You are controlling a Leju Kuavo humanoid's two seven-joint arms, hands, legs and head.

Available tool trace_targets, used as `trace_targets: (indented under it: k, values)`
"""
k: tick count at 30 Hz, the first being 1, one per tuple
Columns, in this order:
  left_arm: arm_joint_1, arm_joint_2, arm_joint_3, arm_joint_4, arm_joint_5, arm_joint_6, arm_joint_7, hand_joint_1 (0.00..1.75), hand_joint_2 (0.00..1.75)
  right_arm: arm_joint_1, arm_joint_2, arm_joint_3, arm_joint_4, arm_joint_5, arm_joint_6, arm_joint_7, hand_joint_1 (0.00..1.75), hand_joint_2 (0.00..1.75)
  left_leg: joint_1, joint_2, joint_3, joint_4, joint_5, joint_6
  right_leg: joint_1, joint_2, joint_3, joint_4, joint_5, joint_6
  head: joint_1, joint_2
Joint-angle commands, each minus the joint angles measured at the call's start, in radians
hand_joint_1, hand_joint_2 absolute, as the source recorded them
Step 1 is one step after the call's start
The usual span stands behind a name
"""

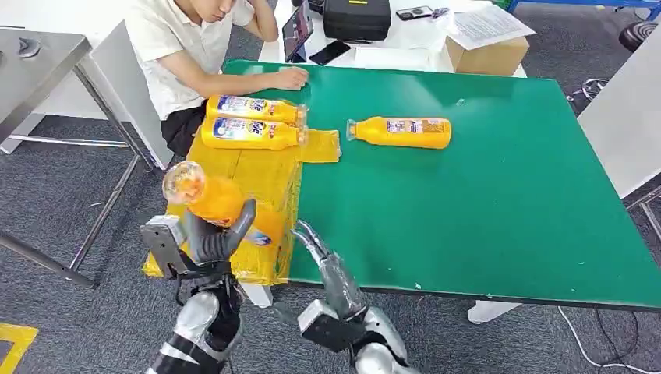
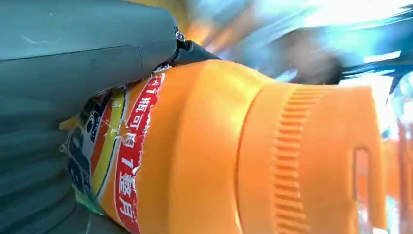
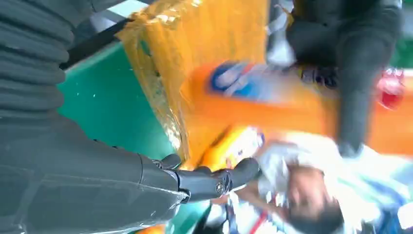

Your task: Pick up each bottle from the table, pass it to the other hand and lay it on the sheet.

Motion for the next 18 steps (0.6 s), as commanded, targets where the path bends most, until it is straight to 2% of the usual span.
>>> trace_targets:
  k: [1,5,7,8,9,10,14,15,17,18]
  values:
    - [-0.130,0.015,0.169,0.294,-0.625,0.029,0.135,1.75,1.75,0.067,0.071,-0.056,-0.063,-0.059,-0.209,-0.119,0.00,0.00,0.000,0.000,0.004,-0.001,0.000,-0.002,0.000,0.001,0.003,-0.001,0.000,-0.001,0.001,0.000]
    - [-0.154,0.023,0.200,0.303,-0.907,0.029,0.185,1.75,1.75,0.107,0.089,-0.106,-0.226,-0.043,-0.249,-0.128,0.00,0.00,0.000,0.001,0.001,0.000,0.000,-0.002,0.000,0.000,0.000,0.001,-0.001,-0.002,0.000,0.000]
    - [-0.211,0.042,0.154,0.394,-0.969,-0.015,0.233,1.75,1.75,0.108,0.087,-0.101,-0.257,-0.057,-0.249,-0.128,0.00,0.00,0.000,-0.001,0.001,0.000,0.000,-0.002,0.000,-0.001,0.000,0.001,-0.001,-0.002,0.000,0.000]
    - [-0.221,0.045,0.147,0.411,-0.983,-0.020,0.246,1.75,1.75,0.104,0.083,-0.095,-0.255,-0.066,-0.249,-0.128,0.00,1.75,0.001,-0.003,0.003,0.000,0.000,-0.002,0.001,-0.002,0.002,0.001,-0.002,-0.003,0.001,0.000]
    - [-0.274,0.062,0.092,0.502,-1.061,-0.090,0.311,1.54,1.75,0.095,0.068,-0.084,-0.253,-0.074,-0.249,-0.128,0.00,1.75,0.001,-0.003,0.003,0.000,0.000,-0.002,0.000,-0.002,0.003,0.001,-0.002,-0.002,0.001,0.000]
    - [-0.285,0.061,0.089,0.515,-1.062,-0.098,0.315,1.48,1.75,0.091,0.063,-0.083,-0.253,-0.082,-0.249,-0.128,0.00,1.75,0.000,-0.001,0.003,-0.001,0.000,-0.002,0.000,-0.001,0.002,0.000,-0.001,-0.002,0.000,0.000]
    - [-0.375,0.077,0.005,0.659,-1.159,-0.245,0.415,1.57,1.75,0.081,0.042,-0.061,-0.273,-0.123,-0.237,-0.128,0.00,1.75,0.000,-0.002,0.001,0.000,0.001,-0.002,0.000,-0.002,0.002,0.000,0.000,-0.001,0.000,0.000]
    - [-0.395,0.081,-0.012,0.687,-1.180,-0.267,0.430,1.54,1.75,0.080,0.042,-0.059,-0.277,-0.127,-0.233,-0.128,0.00,0.00,0.001,-0.003,0.003,0.000,0.001,-0.003,0.001,-0.003,0.003,0.000,-0.001,-0.002,0.001,0.000]
    - [-0.406,0.080,-0.013,0.703,-1.184,-0.271,0.432,1.54,1.75,0.080,0.041,-0.058,-0.277,-0.128,-0.233,-0.128,0.00,0.00,0.000,-0.001,0.002,0.000,0.001,-0.002,0.000,-0.001,0.001,0.000,0.000,-0.001,0.001,0.000]
    - [-0.420,0.080,-0.024,0.728,-1.200,-0.295,0.453,1.64,1.75,0.079,0.040,-0.056,-0.273,-0.132,-0.220,-0.128,0.00,0.00,0.001,-0.002,0.003,0.000,0.000,-0.003,0.001,-0.001,0.003,0.000,-0.001,-0.002,0.001,0.000]
